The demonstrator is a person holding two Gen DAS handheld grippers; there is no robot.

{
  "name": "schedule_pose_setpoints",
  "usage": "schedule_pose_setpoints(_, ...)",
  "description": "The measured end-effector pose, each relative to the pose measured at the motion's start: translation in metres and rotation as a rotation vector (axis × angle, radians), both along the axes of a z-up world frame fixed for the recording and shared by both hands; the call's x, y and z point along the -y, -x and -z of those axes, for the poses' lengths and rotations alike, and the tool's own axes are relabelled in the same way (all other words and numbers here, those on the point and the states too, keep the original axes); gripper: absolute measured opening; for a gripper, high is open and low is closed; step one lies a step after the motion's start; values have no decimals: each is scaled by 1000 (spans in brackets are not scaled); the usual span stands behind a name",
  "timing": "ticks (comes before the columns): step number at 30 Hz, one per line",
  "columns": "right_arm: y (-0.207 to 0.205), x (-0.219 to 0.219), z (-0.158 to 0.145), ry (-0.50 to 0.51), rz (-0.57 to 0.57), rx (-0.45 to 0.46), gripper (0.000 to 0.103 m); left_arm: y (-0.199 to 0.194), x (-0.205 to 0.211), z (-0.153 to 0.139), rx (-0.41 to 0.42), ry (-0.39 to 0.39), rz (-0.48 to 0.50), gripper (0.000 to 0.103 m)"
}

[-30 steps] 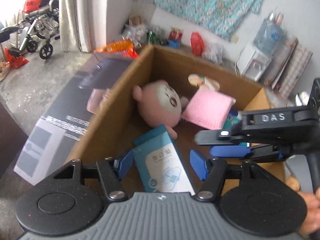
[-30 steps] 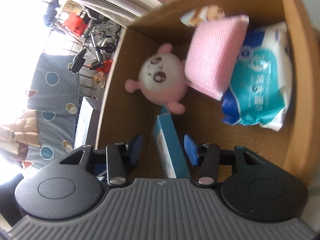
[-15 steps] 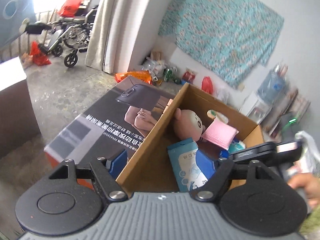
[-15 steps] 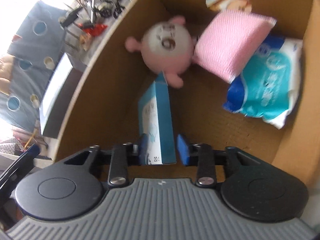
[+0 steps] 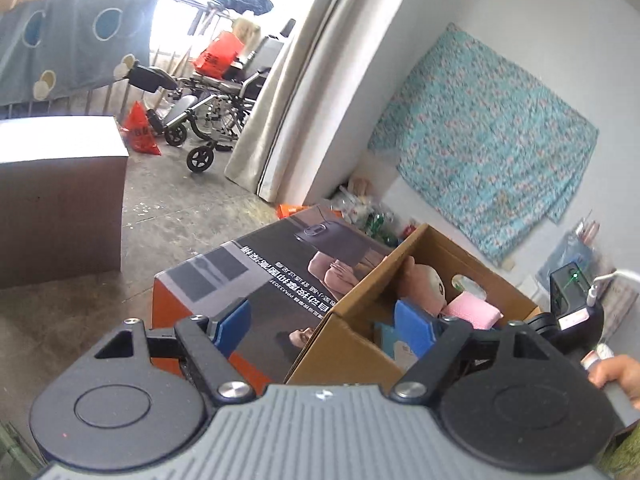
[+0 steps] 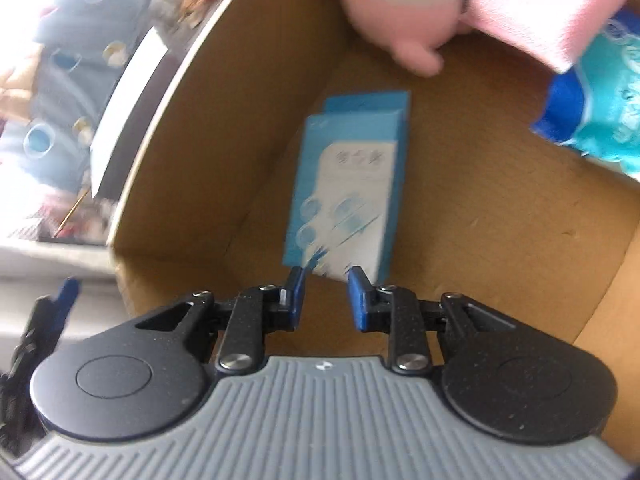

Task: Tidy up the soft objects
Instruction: 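Lower the bandage box upright into the cardboard box and open the right tool, then withdraw the right tool from the box back over the table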

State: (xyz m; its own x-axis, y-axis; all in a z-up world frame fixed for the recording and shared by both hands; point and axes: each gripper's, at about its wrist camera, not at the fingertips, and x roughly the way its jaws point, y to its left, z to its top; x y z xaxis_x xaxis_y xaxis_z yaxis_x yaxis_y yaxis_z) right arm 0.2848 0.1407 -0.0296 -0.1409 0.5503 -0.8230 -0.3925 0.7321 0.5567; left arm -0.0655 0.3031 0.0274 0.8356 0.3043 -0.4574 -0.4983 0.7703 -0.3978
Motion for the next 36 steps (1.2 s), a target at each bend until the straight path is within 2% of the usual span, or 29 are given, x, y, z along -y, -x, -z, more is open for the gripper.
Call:
schedule_pose_setpoints(3,4,-1,4,-55,-24,-148,28,13,0,10,12,-4,-44,83)
schedule_pose_setpoints(4,4,-2,6,-52,-34,-166,28,16,0,13,11,-3,-62,83)
schedule_pose_setpoints(10,-12,-14,30,-8,7,-189,30,27,-9,33,-11,37,-124,83)
schedule_pose_setpoints(20,-56,6,39,-167,229,-258,30,36,-13,61,-94,53,-166,83)
schedule_pose_setpoints(23,-59,13,40,-209,282,-256,30,36,-16,65,-98,77,-169,83)
schedule_pose_setpoints(27,-68,22,41,-254,363,-254,30,33,-12,67,-109,62,-167,83)
schedule_pose_setpoints(31,-73,23,46,-286,396,-254,30,30,-7,68,-110,64,-152,83)
schedule_pose_setpoints(36,-59,19,64,-311,407,-263,31,28,2,67,-114,61,-134,84)
